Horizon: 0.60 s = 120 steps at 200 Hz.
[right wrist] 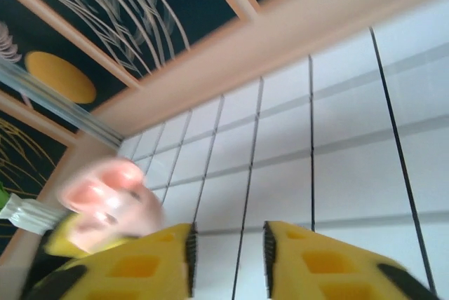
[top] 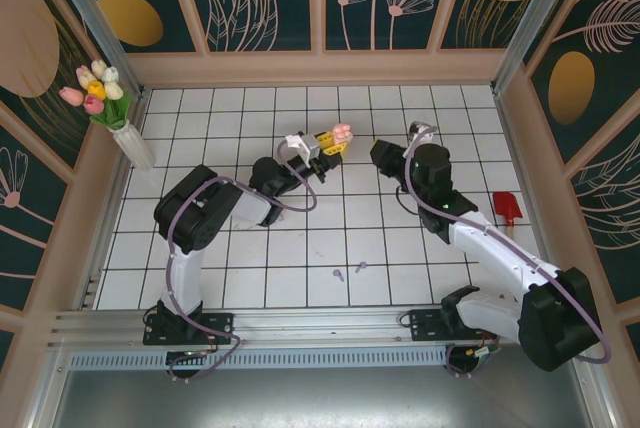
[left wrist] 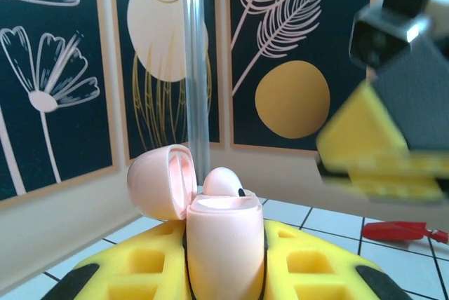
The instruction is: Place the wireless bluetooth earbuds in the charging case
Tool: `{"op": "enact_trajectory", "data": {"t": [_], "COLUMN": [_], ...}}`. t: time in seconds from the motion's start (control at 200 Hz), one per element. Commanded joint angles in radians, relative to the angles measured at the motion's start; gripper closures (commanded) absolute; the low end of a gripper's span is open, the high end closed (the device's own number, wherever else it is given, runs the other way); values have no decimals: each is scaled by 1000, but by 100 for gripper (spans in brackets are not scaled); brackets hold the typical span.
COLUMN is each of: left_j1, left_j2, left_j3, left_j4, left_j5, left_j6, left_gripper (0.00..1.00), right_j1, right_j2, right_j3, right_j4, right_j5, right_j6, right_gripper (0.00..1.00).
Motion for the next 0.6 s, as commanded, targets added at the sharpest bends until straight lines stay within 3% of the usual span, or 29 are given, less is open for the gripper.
{"op": "enact_trajectory", "data": {"t": [0.0, 0.265, 0.45, 0.596], "left_j1": [20, 116, 174, 217], "left_j2": [-90, -188, -262, -304], "left_j3": [-1, -22, -55, -85], "left_j4": [5, -99, -159, -166], "left_j5": [-48, -138, -173, -196], "left_j6": [39, 34, 74, 82], "left_gripper": [100, 100, 100, 100], "right_j1": [45, 265, 366, 409], "right_j2": [20, 333, 620, 753], "right_j3": [7, 210, 465, 588], "right_j4": [-158, -335, -472, -517], "right_j5": [19, 41, 81, 72], "right_j6": [114, 156, 129, 124], "right_gripper": [59, 44, 43, 43]}}
